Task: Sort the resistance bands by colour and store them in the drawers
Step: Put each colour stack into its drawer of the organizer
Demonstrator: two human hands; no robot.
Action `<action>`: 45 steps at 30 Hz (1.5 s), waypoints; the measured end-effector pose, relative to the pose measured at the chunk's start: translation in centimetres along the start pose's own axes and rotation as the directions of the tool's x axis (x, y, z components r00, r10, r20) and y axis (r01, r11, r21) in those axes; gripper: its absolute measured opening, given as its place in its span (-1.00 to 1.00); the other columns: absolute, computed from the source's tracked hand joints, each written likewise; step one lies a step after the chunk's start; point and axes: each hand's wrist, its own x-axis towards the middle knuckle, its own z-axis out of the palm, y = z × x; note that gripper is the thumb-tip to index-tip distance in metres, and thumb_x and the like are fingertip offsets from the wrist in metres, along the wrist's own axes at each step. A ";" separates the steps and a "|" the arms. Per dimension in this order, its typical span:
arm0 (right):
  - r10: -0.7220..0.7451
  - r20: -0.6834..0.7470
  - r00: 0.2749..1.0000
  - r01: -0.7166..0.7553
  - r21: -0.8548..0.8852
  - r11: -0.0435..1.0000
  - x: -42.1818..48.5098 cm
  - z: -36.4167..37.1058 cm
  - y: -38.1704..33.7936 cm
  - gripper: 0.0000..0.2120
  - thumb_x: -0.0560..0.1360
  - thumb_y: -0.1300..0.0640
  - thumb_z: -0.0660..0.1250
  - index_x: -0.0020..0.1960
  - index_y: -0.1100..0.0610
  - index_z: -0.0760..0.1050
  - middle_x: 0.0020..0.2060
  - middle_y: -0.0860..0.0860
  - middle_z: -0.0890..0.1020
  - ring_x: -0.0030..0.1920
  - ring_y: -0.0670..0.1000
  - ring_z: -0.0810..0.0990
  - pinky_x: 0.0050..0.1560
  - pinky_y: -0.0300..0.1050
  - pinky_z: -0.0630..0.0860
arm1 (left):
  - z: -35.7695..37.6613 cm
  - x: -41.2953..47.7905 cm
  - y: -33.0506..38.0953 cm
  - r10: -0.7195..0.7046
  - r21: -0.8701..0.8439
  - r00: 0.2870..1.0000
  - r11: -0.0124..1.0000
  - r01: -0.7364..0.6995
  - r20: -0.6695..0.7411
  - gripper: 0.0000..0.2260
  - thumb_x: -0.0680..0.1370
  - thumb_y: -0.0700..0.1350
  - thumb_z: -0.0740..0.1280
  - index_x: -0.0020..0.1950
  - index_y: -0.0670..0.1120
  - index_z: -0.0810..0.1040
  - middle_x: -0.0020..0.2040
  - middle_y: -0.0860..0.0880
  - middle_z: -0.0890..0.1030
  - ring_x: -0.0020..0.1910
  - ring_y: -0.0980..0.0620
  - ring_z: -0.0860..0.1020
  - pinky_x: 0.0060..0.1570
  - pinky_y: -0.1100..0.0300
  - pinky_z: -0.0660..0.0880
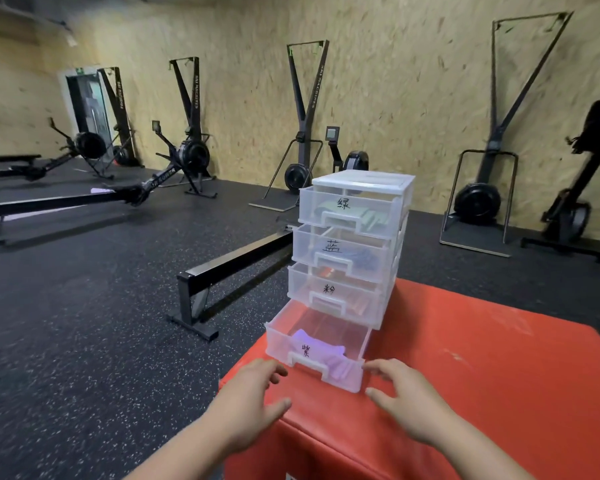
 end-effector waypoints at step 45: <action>-0.076 -0.351 0.933 -0.089 -0.433 0.897 24.1 -15.6 -5.7 -0.31 0.61 -0.37 0.15 0.63 -0.04 0.26 0.64 -0.09 0.15 0.63 -0.02 0.10 0.55 0.12 0.30 | -12.6 42.6 0.3 0.464 0.197 0.819 0.886 -0.420 -0.338 -0.32 0.56 0.11 0.50 0.64 0.05 0.34 0.62 0.12 0.36 0.59 0.03 0.29 0.62 0.04 0.20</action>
